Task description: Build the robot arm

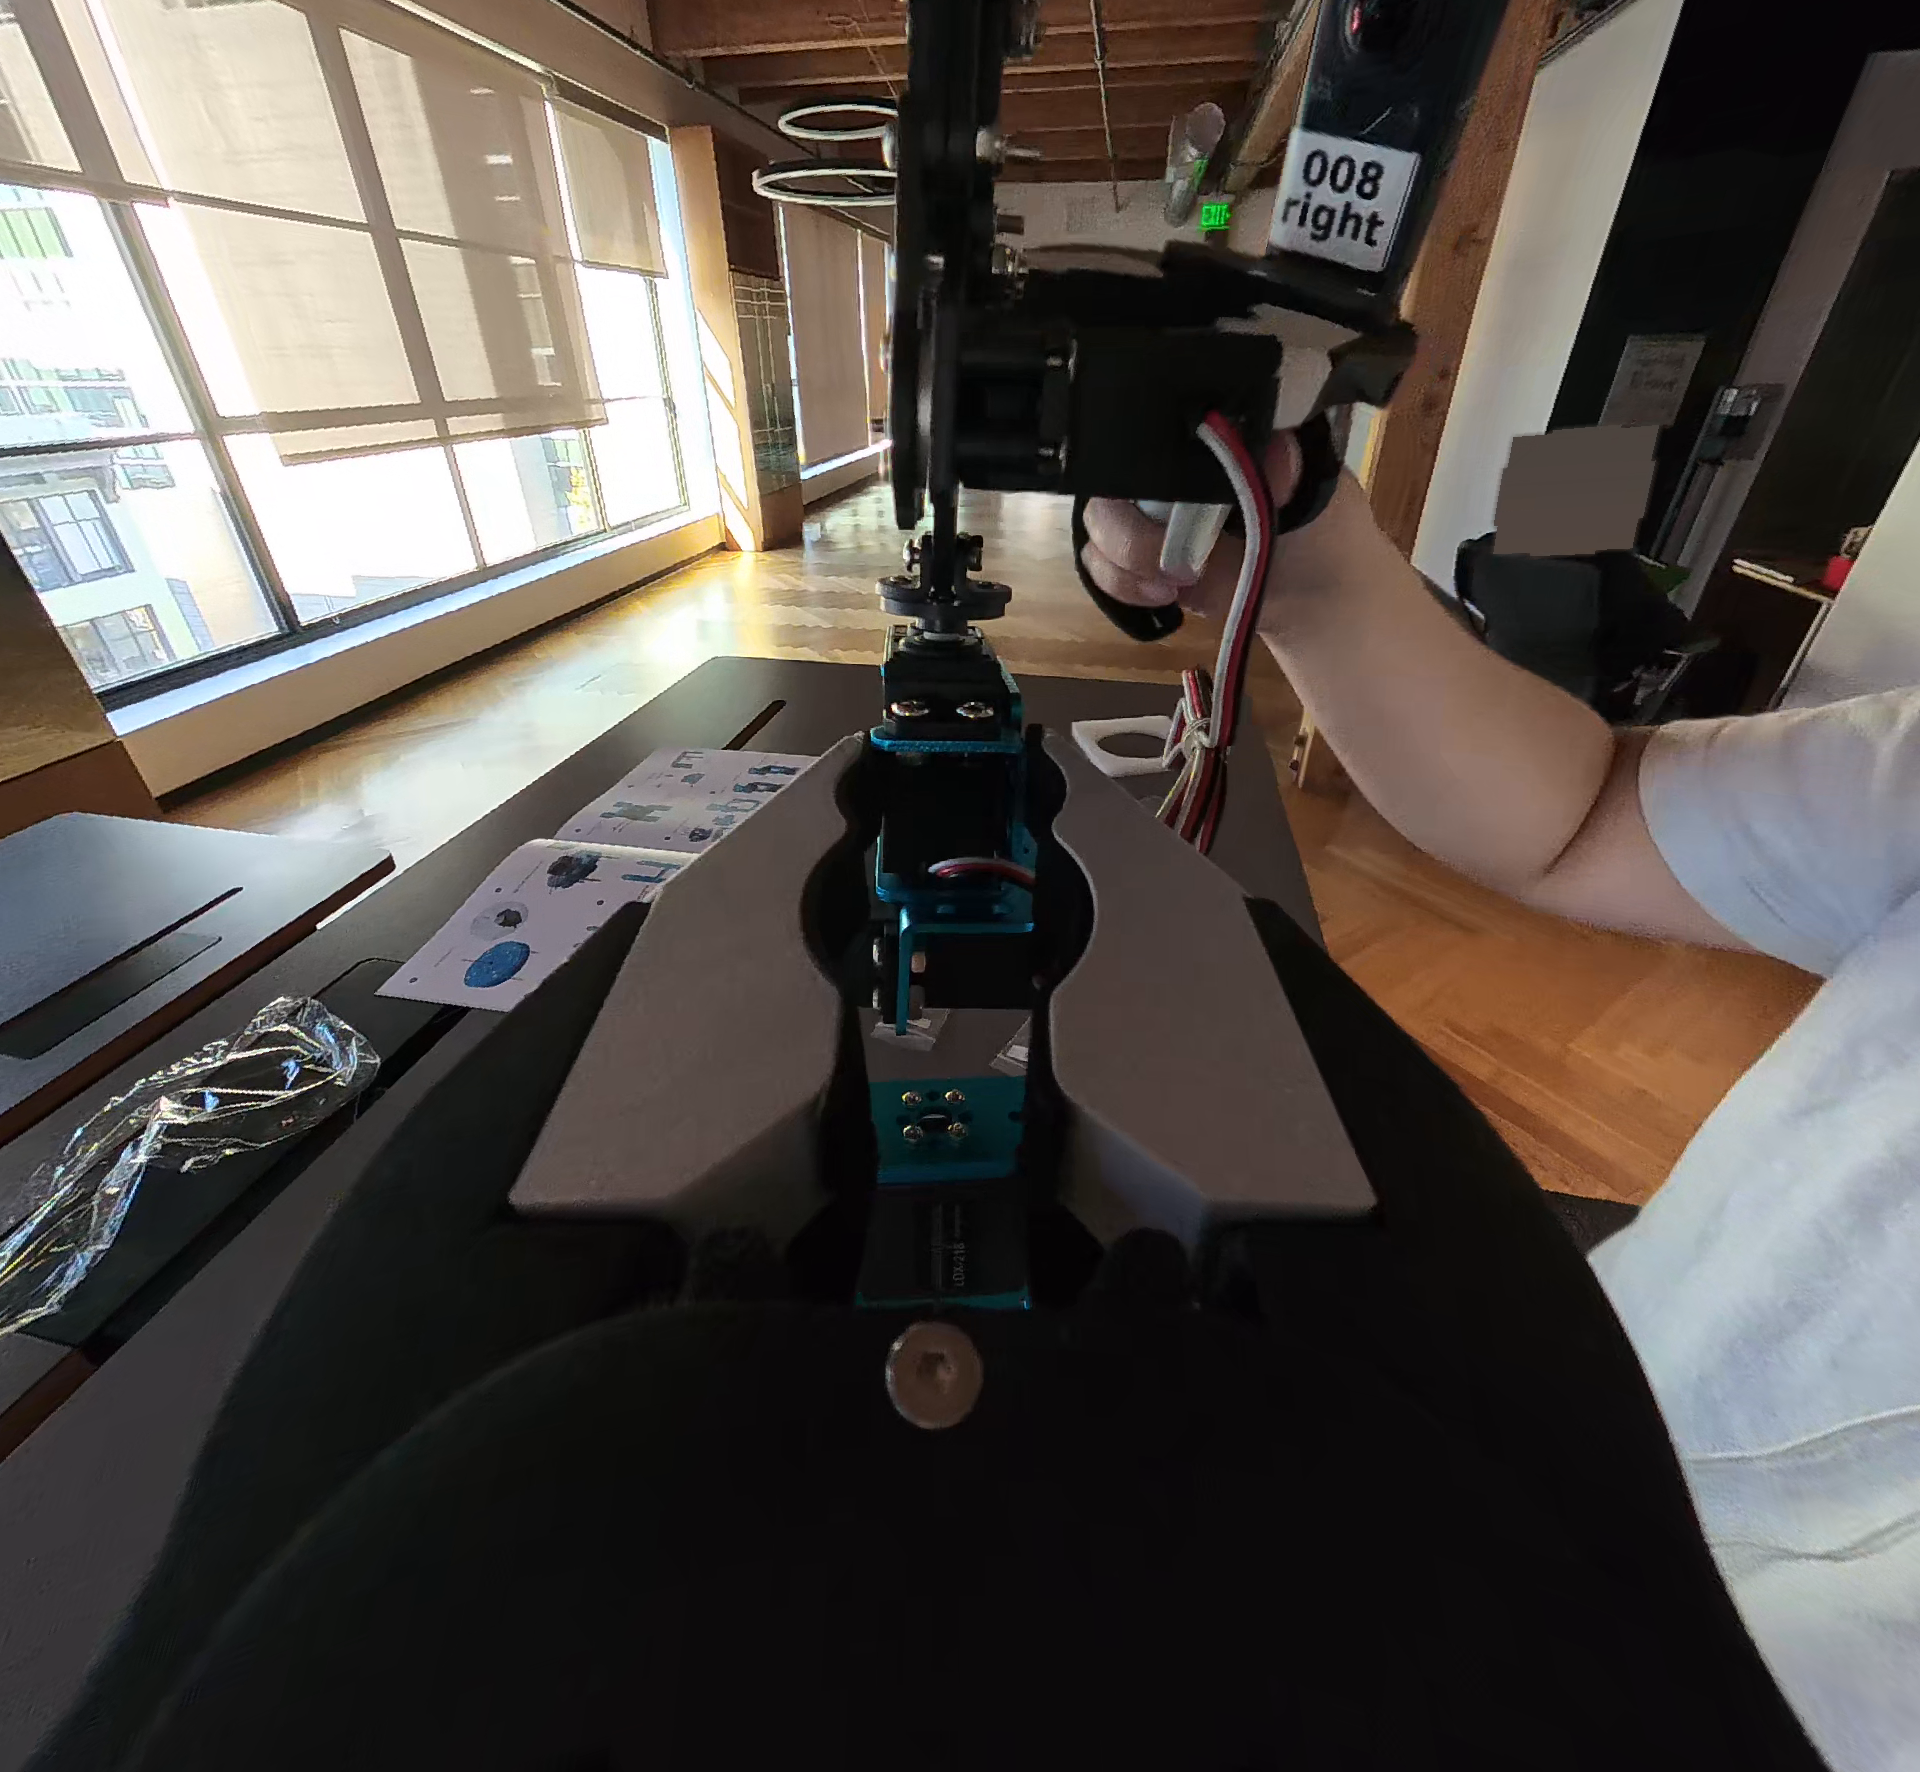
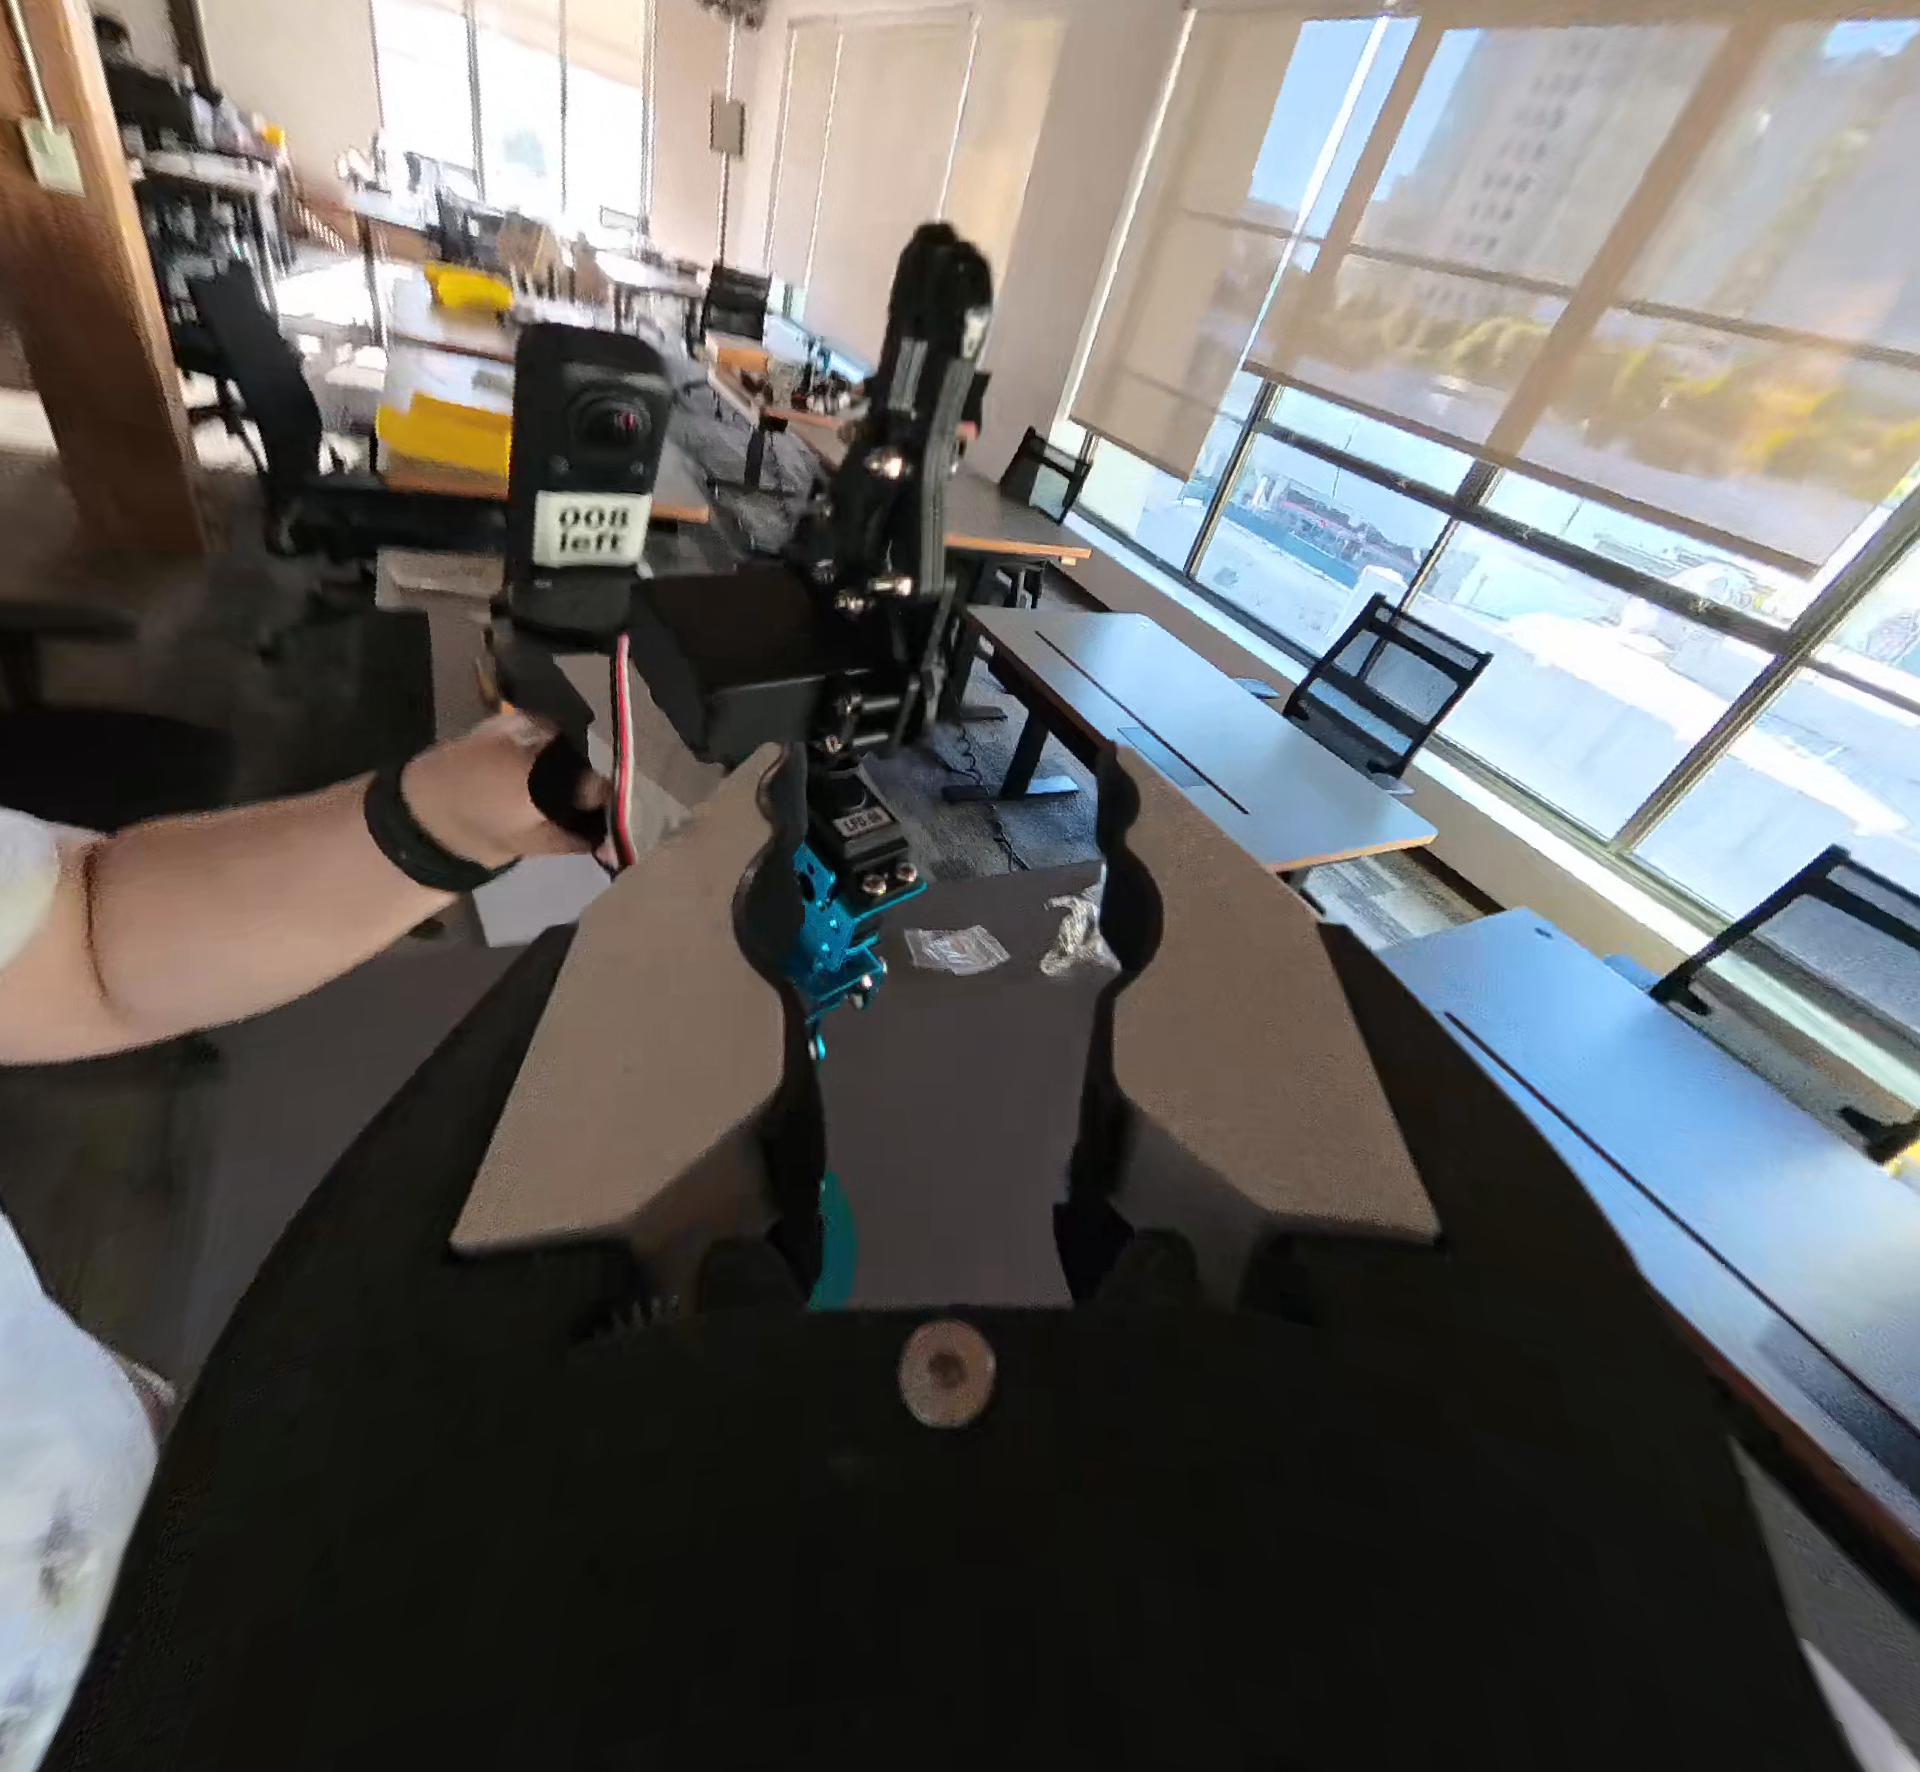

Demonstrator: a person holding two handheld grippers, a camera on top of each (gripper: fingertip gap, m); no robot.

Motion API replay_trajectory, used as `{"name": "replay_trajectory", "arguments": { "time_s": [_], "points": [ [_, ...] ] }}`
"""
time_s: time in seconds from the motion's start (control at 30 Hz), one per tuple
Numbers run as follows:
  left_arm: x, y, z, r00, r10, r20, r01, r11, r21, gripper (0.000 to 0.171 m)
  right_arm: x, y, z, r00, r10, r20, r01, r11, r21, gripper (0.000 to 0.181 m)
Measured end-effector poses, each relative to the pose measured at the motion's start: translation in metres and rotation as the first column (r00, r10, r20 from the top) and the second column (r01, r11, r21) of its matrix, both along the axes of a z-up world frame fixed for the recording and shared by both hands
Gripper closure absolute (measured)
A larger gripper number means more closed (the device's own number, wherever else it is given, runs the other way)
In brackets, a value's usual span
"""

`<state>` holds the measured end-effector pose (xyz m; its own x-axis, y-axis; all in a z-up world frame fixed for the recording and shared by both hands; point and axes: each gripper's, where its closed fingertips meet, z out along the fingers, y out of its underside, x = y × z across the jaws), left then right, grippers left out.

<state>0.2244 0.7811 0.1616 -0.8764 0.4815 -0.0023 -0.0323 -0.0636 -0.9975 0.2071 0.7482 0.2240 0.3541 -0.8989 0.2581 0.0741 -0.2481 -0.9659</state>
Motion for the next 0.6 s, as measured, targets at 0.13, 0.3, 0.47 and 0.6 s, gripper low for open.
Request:
{"name": "replay_trajectory", "arguments": {
  "time_s": [0.13, 0.3, 0.47, 0.6],
  "points": [
    [0.001, 0.001, 0.0, 1.0, 0.018, -0.006, -0.018, 1.0, -0.007, 0.147, -0.019, 0.017, 0.01, 0.994, 0.04, 0.102, -0.051, 0.993, 0.106, 0.127],
    [0.001, 0.0, -0.001, 0.999, 0.041, 0.006, -0.041, 0.999, 0.008, 0.147, -0.03, 0.015, 0.003, 0.986, -0.08, 0.148, 0.04, 0.966, 0.256, 0.127],
    [0.003, 0.0, 0.0, 0.994, 0.113, 0.01, -0.113, 0.994, -0.008, 0.147, -0.036, 0.03, 0.012, 0.919, -0.283, 0.273, 0.192, 0.929, 0.318, 0.123],
    [0.005, 0.001, 0.0, 0.986, 0.165, -0.005, -0.165, 0.986, -0.039, 0.148, -0.029, 0.045, 0.014, 0.826, -0.444, 0.347, 0.373, 0.892, 0.254, 0.125]
  ]
}}
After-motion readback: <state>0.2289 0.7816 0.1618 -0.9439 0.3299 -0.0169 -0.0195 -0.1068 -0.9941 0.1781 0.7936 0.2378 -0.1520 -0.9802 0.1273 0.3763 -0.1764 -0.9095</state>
